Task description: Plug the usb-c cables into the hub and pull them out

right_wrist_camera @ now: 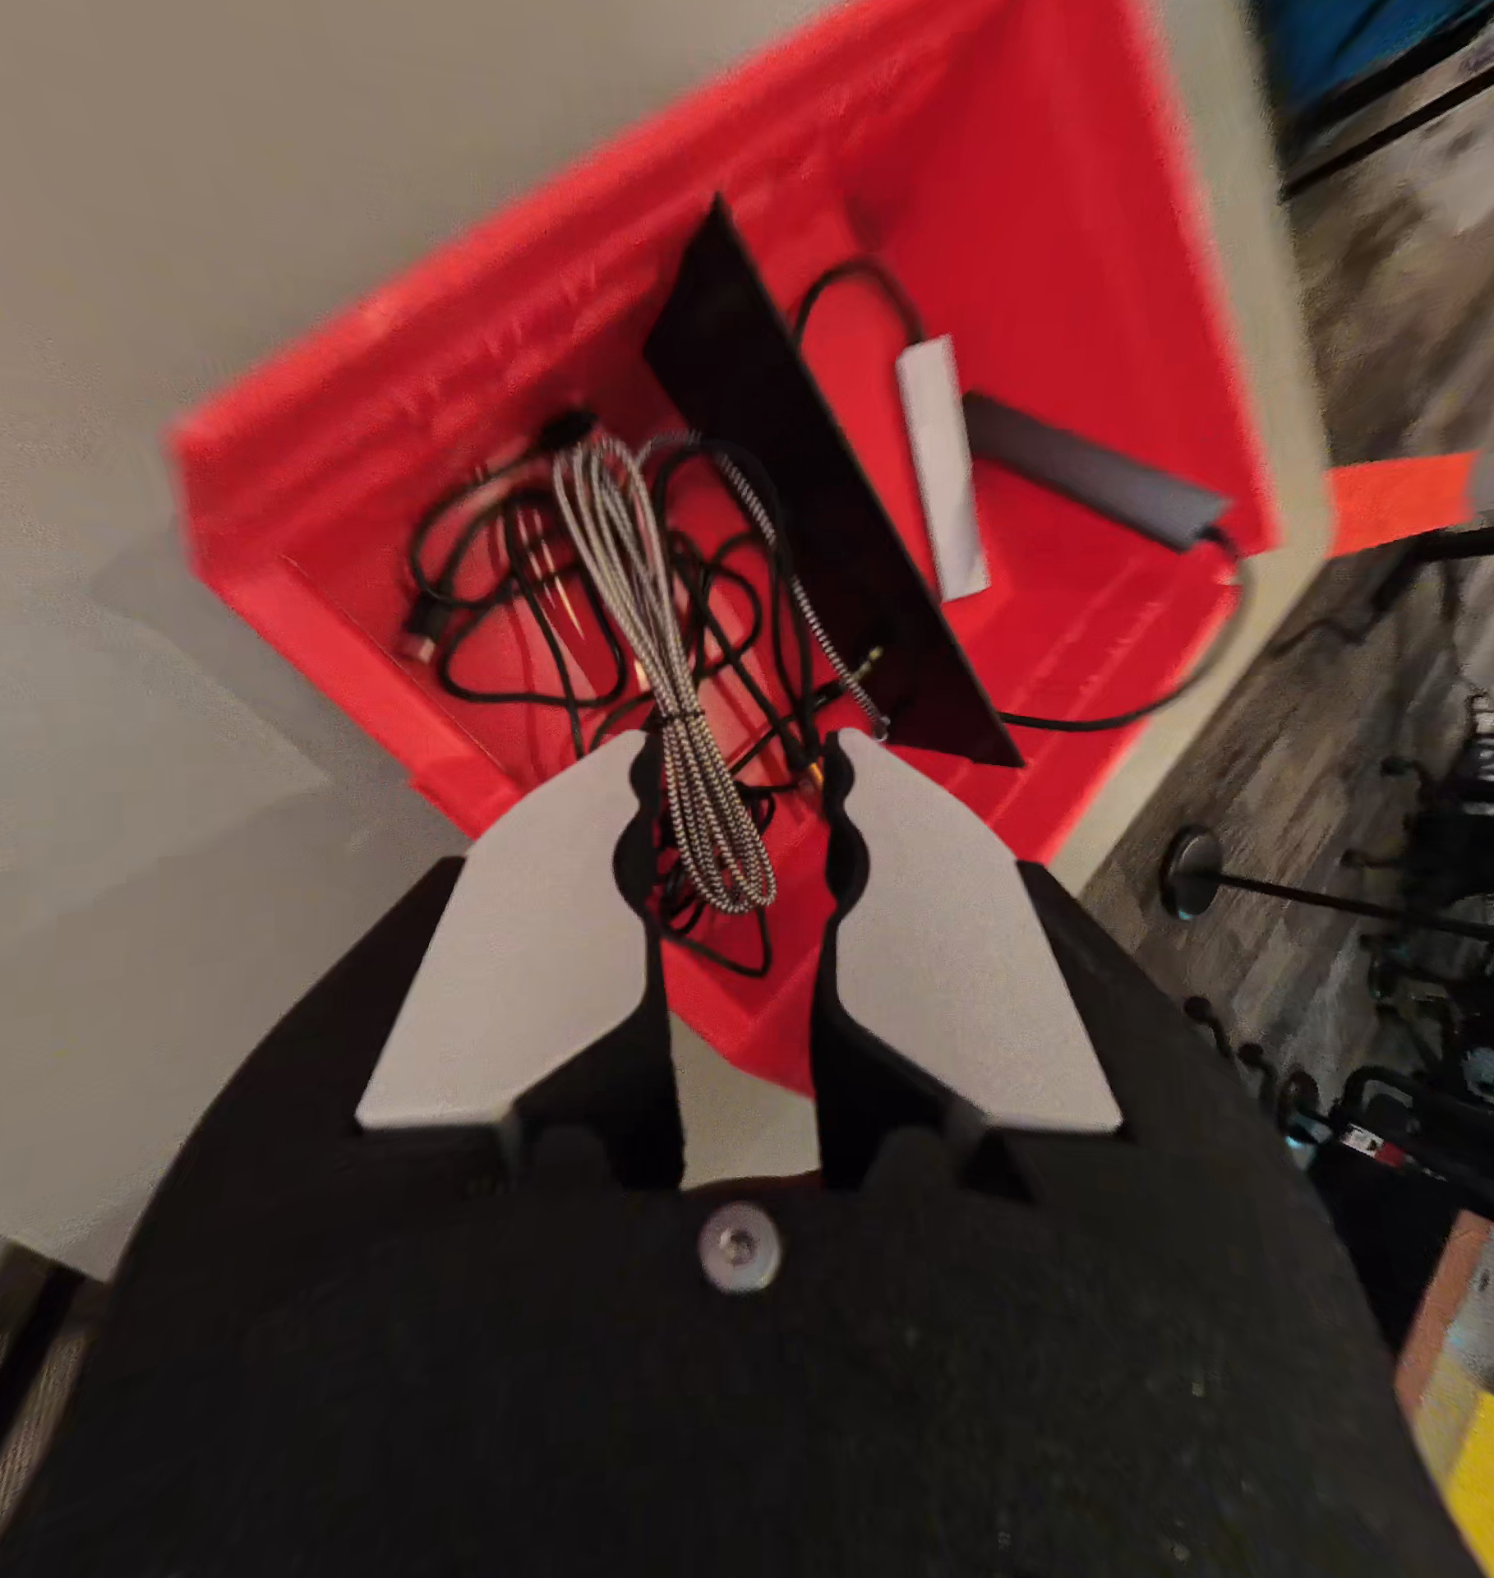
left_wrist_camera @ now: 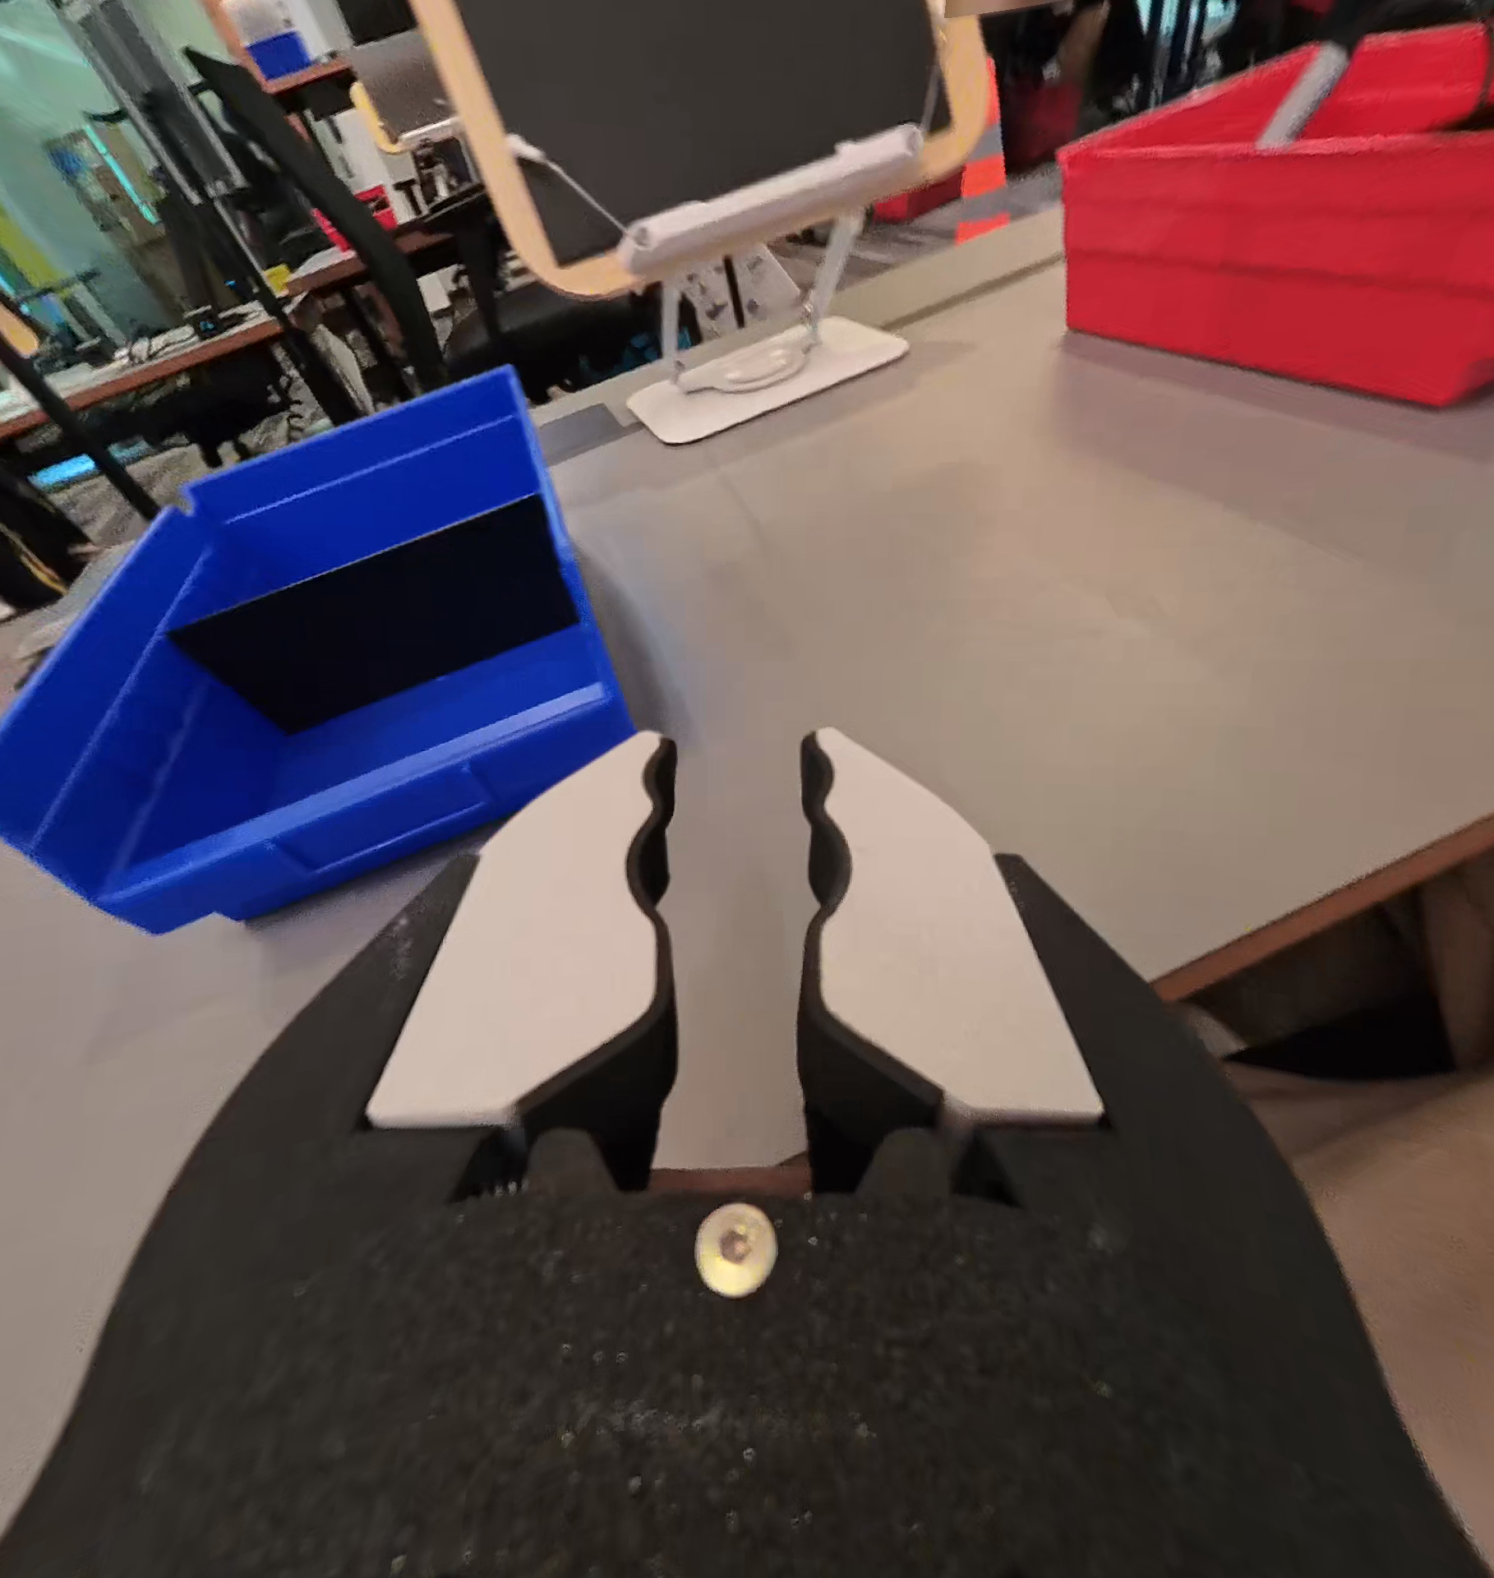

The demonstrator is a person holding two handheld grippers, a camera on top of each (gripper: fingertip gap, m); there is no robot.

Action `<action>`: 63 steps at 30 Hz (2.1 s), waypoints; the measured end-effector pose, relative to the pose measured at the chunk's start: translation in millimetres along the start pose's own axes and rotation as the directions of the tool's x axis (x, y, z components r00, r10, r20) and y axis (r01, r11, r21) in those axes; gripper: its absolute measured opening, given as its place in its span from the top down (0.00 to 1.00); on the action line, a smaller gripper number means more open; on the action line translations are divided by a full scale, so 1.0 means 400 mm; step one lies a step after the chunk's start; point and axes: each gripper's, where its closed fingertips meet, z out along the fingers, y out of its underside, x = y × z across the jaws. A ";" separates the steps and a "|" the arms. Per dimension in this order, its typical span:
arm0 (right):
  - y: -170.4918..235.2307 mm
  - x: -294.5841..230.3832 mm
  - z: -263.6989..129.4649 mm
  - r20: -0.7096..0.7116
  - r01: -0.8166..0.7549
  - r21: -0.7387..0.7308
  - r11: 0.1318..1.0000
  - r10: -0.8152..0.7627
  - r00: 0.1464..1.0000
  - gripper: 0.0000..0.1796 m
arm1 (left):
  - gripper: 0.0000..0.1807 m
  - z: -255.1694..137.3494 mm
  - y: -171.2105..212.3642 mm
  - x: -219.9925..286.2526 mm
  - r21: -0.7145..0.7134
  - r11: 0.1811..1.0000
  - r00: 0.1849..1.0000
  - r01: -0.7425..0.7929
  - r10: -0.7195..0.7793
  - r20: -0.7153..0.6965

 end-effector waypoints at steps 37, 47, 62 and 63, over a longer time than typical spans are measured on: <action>0.111 -0.275 -0.123 -0.101 -0.522 0.566 0.638 0.682 0.724 0.84 | 0.81 0.034 0.249 -0.365 -0.271 0.905 0.942 0.329 -0.293 0.164; 0.141 -0.268 -0.099 -0.083 -0.579 0.530 0.619 0.718 0.691 0.84 | 0.81 0.007 0.219 -0.390 -0.212 0.907 0.927 0.364 -0.331 0.176; 0.144 -0.261 -0.094 -0.086 -0.580 0.527 0.621 0.718 0.690 0.83 | 0.81 0.022 0.215 -0.353 -0.245 0.924 0.953 0.294 -0.262 0.153; 0.134 -0.264 -0.093 -0.079 -0.582 0.529 0.618 0.719 0.690 0.82 | 0.81 0.023 0.214 -0.351 -0.243 0.924 0.953 0.295 -0.265 0.150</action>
